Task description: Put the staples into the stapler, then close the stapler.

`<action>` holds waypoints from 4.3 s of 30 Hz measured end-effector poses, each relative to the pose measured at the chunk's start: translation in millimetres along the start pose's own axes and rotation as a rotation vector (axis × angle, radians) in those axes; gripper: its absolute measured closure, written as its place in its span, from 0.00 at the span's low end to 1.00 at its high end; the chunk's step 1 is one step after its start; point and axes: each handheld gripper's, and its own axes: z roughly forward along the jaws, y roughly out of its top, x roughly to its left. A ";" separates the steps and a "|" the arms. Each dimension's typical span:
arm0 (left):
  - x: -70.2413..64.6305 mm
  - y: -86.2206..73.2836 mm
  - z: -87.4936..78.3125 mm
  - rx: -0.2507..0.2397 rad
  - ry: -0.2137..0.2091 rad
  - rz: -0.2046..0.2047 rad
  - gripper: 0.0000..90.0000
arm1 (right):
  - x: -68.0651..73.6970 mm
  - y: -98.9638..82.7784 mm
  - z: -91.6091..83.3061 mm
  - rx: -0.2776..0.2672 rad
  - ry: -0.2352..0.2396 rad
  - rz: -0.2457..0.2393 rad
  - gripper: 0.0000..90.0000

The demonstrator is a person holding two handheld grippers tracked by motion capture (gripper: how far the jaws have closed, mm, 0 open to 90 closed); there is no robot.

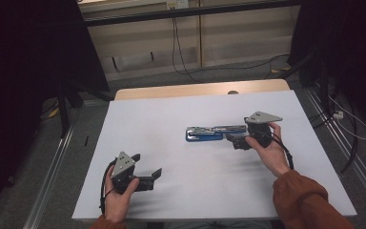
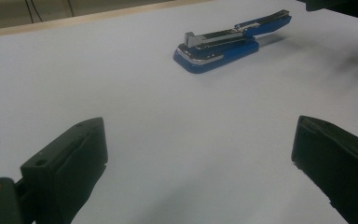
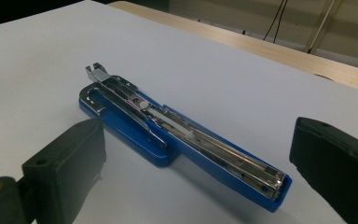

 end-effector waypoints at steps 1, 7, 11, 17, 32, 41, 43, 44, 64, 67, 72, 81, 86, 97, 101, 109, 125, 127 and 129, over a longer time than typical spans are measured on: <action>-0.3 0.2 -0.1 0.000 -0.002 -0.001 0.04 | -0.3 -1.1 -1.1 -0.001 -0.002 0.005 0.04; 1.2 0.3 -1.7 -0.006 -0.003 -0.002 0.04 | 0.1 -5.0 -7.3 -0.001 -0.020 0.001 0.04; 1.5 0.0 -1.7 -0.010 -0.004 -0.012 0.04 | 0.1 -7.0 -12.6 -0.005 -0.024 0.010 0.04; 1.7 0.2 -1.7 -0.003 0.003 -0.014 0.04 | 1.8 -13.8 -17.2 0.001 -0.021 0.005 0.04; 2.8 0.9 2.1 0.008 -0.008 -0.025 0.05 | 0.4 -22.7 -25.0 0.004 -0.035 0.011 0.04; 5.9 2.2 8.9 -0.004 0.002 -0.029 0.06 | -3.1 -20.3 -25.8 -0.013 -0.048 0.020 0.04; 4.9 3.8 11.0 -0.007 -0.005 -0.028 0.07 | -3.2 -20.4 -26.1 -0.014 -0.050 0.023 0.04; 4.0 4.7 11.7 -0.005 -0.007 -0.025 0.07 | -3.3 -20.6 -26.2 -0.013 -0.048 0.027 0.04; -4.3 36.8 66.7 -0.025 -0.067 0.010 0.06 | -2.5 -21.1 -29.1 -0.028 -0.046 0.024 0.03; -8.1 40.4 76.3 -0.018 -0.081 0.028 0.06 | -2.9 -21.2 -29.7 -0.028 -0.049 0.026 0.03; -13.1 48.1 89.4 -0.029 -0.100 0.040 0.06 | -3.0 -21.7 -29.0 -0.027 -0.047 0.025 0.03; -14.9 58.1 110.5 -0.035 -0.102 0.049 0.06 | -3.6 -21.8 -28.2 -0.028 -0.044 0.034 0.03; -15.9 62.2 117.1 -0.046 -0.094 0.055 0.08 | -4.1 -23.0 -27.2 -0.016 -0.048 0.042 0.03; -15.9 74.6 137.6 -0.055 -0.074 0.069 0.12 | -5.3 -24.1 -26.5 -0.017 -0.043 0.049 0.03; -15.2 79.5 143.0 -0.068 -0.067 0.068 0.15 | -5.9 -24.8 -26.2 -0.018 -0.039 0.053 0.03; -14.4 84.2 153.9 -0.060 -0.050 0.077 0.23 | -7.5 -26.8 -26.0 -0.020 -0.049 0.056 0.06; -8.0 79.9 157.3 -0.041 -0.082 0.054 0.28 | -7.7 -33.3 -24.8 -0.017 -0.021 0.069 0.64; -7.2 80.0 157.1 -0.043 -0.084 0.058 0.33 | -8.4 -34.9 -24.9 -0.018 -0.011 0.072 0.78; -6.6 79.2 157.1 -0.034 -0.092 0.050 0.40 | -9.1 -36.1 -24.0 -0.013 -0.004 0.072 0.90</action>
